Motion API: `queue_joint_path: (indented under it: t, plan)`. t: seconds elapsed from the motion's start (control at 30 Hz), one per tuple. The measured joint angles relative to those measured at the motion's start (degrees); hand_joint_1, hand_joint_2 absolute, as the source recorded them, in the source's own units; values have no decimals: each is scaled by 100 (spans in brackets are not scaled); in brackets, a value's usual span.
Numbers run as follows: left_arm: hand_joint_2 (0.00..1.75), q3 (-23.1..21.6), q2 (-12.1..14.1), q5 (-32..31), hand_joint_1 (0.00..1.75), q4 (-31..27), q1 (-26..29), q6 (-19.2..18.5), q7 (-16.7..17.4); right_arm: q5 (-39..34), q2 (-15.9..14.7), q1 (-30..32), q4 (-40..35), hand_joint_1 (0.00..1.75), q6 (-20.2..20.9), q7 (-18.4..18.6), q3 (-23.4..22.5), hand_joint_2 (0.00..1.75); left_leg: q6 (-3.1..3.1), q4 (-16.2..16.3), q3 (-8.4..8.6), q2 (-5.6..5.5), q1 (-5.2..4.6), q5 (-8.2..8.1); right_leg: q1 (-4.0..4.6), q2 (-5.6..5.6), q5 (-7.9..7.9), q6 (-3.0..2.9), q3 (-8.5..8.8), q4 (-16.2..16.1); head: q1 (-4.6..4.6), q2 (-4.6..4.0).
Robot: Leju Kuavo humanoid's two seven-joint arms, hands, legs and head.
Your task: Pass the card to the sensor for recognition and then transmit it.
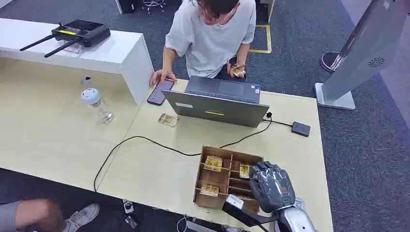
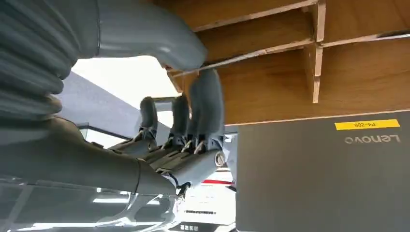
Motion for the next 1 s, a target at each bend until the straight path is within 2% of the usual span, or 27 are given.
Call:
queue_joint_path:
  t: [0.03, 0.17, 0.27, 0.47, 0.73, 1.0]
  plan:
    - [0, 0, 0, 0, 0, 0, 0, 0, 0, 0, 4, -8, 9, 143, 0, 0, 0, 175, 0, 0, 0, 0, 0, 0, 0, 0, 0, 0, 0, 0, 0, 0]
    - [0, 0, 0, 0, 0, 0, -1, 0, 0, 0, 13, -57, 37, 152, 0, 0, -2, 175, 0, 0, 1, 0, 0, 0, 0, 0, 0, 0, 0, 0, 0, 0]
    - [0, -2, 0, 0, 0, 0, -1, 0, 0, 0, 22, -79, 39, 152, 0, 0, -2, 175, 0, 0, 0, 0, 0, 0, 0, 0, 0, 0, 0, 0, 0, 0]
    - [0, -2, 0, 2, 0, 0, -3, -2, 0, 0, 42, -87, 44, 175, -7, 0, -2, 175, 0, 0, 0, 0, 0, 0, 0, 0, 0, 0, 0, 0, 0, 0]
    - [0, -2, 0, 7, 0, 0, -2, 4, -9, 13, 105, -84, -33, 175, -232, -52, -83, 175, 0, 0, 0, 0, 0, 0, 0, 0, 0, 0, 0, 0, 0, 0]
    - [0, -2, 0, 9, 0, 0, -2, 17, -7, 20, 116, -83, -348, 175, -280, -68, -140, 175, 0, 0, 0, 0, 0, 0, 0, 0, 0, 0, -1, 0, 0, 0]
